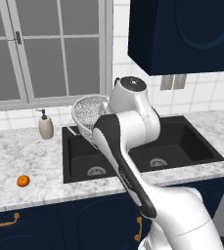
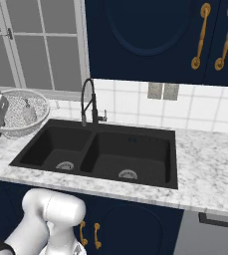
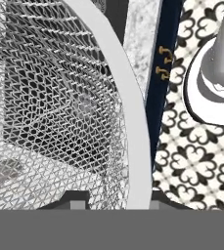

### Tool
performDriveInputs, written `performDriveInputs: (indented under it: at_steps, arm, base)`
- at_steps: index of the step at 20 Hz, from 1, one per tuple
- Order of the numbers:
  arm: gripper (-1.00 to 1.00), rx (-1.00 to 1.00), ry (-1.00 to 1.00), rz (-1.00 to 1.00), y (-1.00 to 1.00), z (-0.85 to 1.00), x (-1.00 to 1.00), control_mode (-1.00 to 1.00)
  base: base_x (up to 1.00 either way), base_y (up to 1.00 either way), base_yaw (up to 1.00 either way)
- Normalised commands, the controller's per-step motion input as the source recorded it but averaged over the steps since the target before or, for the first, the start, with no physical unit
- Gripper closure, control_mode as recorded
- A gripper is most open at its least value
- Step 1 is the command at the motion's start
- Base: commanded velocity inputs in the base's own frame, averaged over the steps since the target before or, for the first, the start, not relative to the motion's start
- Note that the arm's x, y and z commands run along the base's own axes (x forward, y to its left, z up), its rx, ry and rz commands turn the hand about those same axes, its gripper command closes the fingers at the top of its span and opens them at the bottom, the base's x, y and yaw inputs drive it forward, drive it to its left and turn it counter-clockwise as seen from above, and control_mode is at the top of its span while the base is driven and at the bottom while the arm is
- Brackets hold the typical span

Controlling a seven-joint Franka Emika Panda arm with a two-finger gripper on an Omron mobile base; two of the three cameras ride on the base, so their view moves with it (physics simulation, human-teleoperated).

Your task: Put the colander in the sink, put the tangerine in the colander, and turn on the sink faucet and pour water over the colander.

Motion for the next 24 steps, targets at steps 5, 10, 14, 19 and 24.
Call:
performDriveInputs:
  at_steps: [5,10,14,19,24]
  arm:
    - [1.00,-0.19,0.13,0.11,0.07,-0.26,0.42,-1.00]
    - [1.00,-0.14,0.15,0.00,0.00,-0.26,0.44,-1.00]
    - [1.00,-0.03,0.03,0.00,0.00,-0.24,0.50,-1.00]
    - [1.00,0.00,0.00,0.00,-0.01,-0.34,0.47,-1.00]
    - [1.00,0.00,0.00,0.00,-0.06,-0.46,0.39,-1.00]
  base:
    - [0.00,0.00,0.00]
    - [0.00,0.00,0.00]
    - [0.00,0.00,0.00]
    - [0.00,0.00,0.00]
    - [0.00,0.00,0.00]
